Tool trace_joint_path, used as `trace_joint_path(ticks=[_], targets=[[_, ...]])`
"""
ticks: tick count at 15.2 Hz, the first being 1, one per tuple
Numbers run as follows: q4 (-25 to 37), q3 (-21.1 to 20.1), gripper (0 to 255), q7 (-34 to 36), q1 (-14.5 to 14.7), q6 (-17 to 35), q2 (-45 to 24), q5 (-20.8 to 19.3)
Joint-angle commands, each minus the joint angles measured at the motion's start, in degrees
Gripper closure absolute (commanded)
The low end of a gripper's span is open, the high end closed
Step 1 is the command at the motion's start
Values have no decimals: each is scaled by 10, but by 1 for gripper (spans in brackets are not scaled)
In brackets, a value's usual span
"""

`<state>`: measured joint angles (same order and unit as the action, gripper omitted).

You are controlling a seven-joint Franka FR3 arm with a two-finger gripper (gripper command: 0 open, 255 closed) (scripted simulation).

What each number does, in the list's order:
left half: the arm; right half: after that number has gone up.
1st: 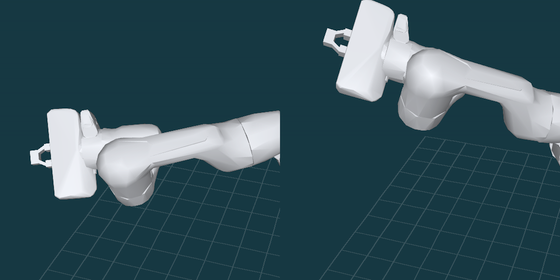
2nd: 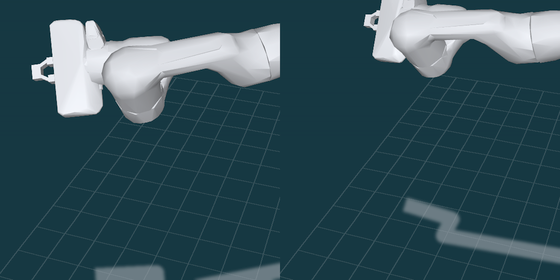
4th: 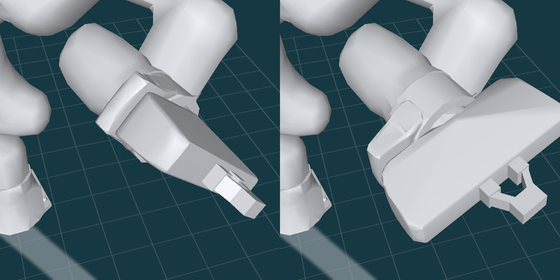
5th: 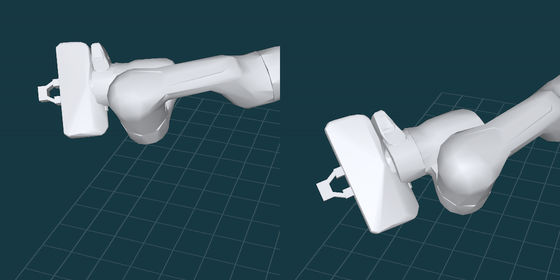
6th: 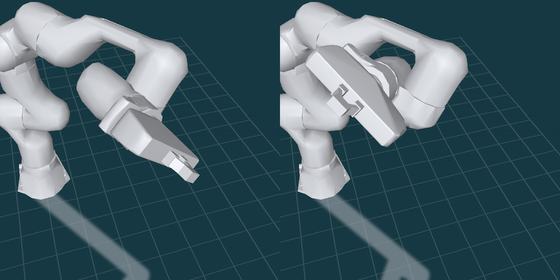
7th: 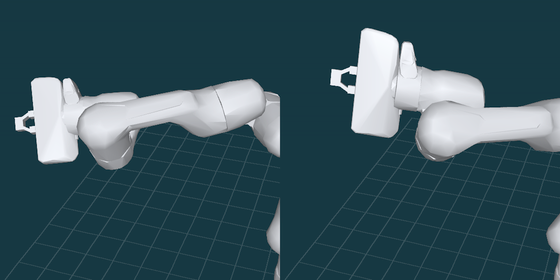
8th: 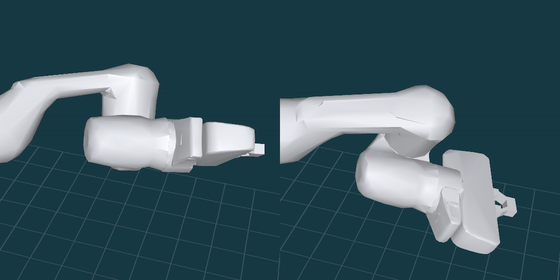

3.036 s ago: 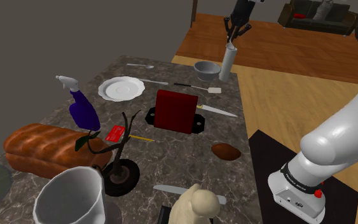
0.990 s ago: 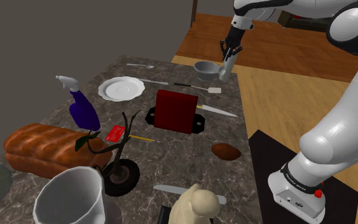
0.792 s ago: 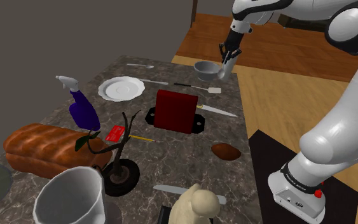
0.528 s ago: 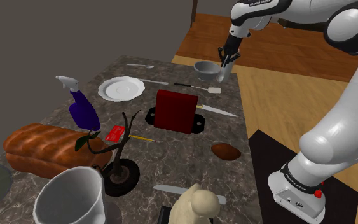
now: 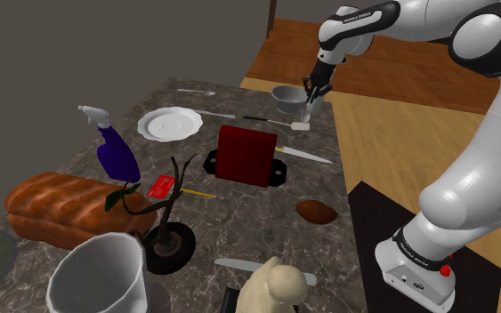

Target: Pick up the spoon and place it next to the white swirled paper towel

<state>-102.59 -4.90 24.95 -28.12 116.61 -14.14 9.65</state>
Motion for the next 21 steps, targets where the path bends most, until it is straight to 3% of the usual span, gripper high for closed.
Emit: trace_joint_path(ticks=[1, 11, 19, 20, 21], targets=[[-10, 0, 255, -2, 0, 14, -5, 1], [-47, 0, 255, -14, 3, 85, -38, 5], [-47, 2, 255, -15, 4, 85, -38, 6], [-40, 3, 0, -14, 4, 81, -42, 5], [-23, 3, 0, -12, 4, 72, -50, 3]])
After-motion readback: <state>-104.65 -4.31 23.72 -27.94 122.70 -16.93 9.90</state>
